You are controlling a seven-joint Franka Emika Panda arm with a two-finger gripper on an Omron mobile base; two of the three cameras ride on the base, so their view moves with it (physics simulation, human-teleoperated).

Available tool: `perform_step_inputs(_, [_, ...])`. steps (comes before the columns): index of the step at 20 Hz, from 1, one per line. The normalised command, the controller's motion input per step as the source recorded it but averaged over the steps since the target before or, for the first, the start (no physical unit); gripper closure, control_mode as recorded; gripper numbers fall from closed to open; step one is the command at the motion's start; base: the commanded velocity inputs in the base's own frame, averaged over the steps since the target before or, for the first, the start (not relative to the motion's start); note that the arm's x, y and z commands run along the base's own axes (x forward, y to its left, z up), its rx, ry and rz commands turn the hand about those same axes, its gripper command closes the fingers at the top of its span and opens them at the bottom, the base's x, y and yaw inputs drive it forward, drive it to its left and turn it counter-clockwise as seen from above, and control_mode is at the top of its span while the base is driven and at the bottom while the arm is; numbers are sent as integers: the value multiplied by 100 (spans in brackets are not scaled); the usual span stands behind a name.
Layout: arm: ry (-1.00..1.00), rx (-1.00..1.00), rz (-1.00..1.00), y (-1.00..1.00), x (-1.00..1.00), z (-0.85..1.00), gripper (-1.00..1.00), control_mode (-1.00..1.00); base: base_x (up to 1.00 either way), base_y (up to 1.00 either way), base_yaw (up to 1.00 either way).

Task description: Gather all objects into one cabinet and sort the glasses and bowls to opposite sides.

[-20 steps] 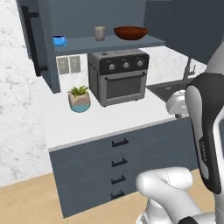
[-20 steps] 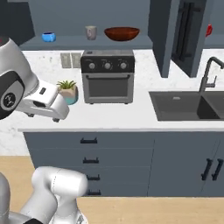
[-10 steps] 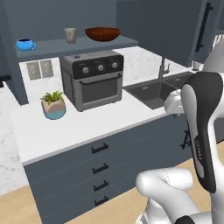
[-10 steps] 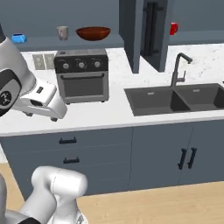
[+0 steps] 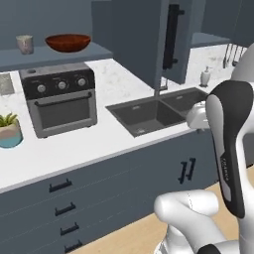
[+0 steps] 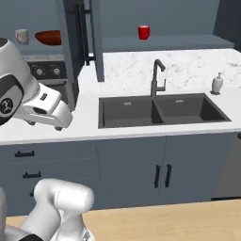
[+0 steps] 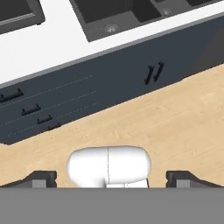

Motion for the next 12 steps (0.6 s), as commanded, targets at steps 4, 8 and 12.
perform_step_inputs(4, [0, 0, 0, 0, 0, 0, -100, 100, 9, -100, 17])
perform_step_inputs(8, [0, 0, 0, 0, 0, 0, -100, 100, 15, -91, 14])
perform_step_inputs(12, [0, 0, 0, 0, 0, 0, -100, 100, 49, -62, 18])
